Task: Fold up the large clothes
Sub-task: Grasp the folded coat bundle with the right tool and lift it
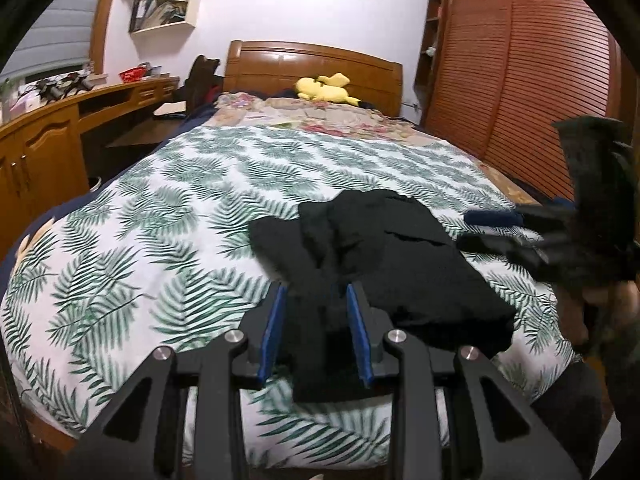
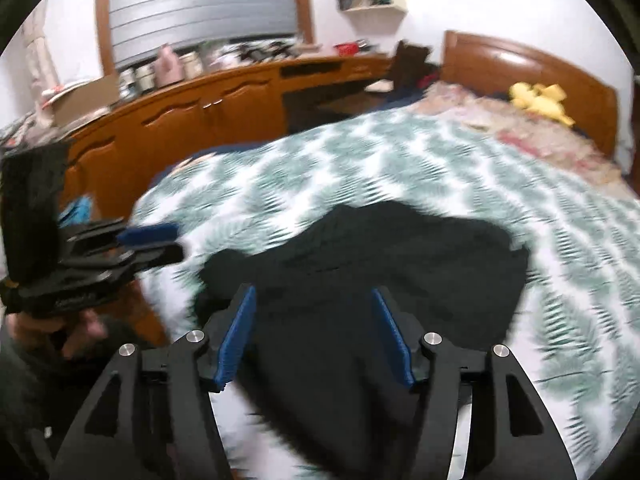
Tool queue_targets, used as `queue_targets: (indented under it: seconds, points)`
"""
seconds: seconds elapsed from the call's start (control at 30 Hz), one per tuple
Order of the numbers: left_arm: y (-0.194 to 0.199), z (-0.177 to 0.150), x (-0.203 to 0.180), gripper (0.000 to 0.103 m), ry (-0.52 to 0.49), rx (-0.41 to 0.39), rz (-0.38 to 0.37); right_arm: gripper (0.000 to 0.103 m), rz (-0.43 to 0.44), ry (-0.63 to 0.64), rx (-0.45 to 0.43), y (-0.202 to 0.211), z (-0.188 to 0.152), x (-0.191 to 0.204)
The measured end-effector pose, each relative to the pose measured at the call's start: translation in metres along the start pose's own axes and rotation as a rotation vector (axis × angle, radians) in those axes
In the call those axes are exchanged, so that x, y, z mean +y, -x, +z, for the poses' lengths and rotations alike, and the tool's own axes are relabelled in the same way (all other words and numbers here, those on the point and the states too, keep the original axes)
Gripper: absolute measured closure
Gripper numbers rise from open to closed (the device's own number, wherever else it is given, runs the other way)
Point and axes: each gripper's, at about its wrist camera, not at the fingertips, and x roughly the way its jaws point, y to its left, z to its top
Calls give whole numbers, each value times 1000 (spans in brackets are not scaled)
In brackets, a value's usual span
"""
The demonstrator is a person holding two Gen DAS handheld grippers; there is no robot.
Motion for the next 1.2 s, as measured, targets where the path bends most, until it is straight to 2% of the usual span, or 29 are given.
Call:
queue_targets:
  seconds: [0.13, 0.3, 0.37, 0.43, 0.5, 0.57, 0.6, 0.7, 0.9, 0.97, 1.0, 1.17, 1.2]
  points:
    - [-16, 1, -16, 73, -36, 41, 31, 41, -119, -69, 14, -16, -1, -65]
    - [-38, -17, -15, 73, -49, 131, 85, 41, -163, -213, 80, -55, -13, -144]
    - [-44, -26, -12, 68, -41, 159, 101, 41, -172, -252, 108, -70, -19, -166]
    - [-50, -37, -6, 66, -19, 176, 104, 37, -152, -279, 123, -79, -24, -178]
    - [-51, -42, -3, 64, 4, 180, 98, 28, -139, -303, 131, -85, -27, -189]
    - [-52, -44, -3, 62, 12, 181, 104, 15, -153, -320, 132, -90, -30, -196]
    - [-52, -45, -4, 62, 12, 183, 108, 13, -149, -341, 142, -94, -31, -200]
    - [-52, -49, -6, 62, 9, 207, 106, 12, -89, -416, 163, -105, -35, -210]
    - [-51, -55, -2, 62, 63, 227, 69, 12, -3, -438, 205, -123, -37, -206]
    - [-52, -54, 0, 62, 90, 228, 61, 25, 37, -441, 205, -124, -37, -202]
    - [-53, -54, -2, 62, 93, 228, 65, 27, 42, -441, 204, -123, -38, -201]
    - [-59, -48, -14, 63, 35, 221, 98, 58, 64, -432, 162, -111, -37, -198]
    - [-61, -46, -15, 65, 26, 222, 97, 62, 66, -428, 149, -107, -37, -198]
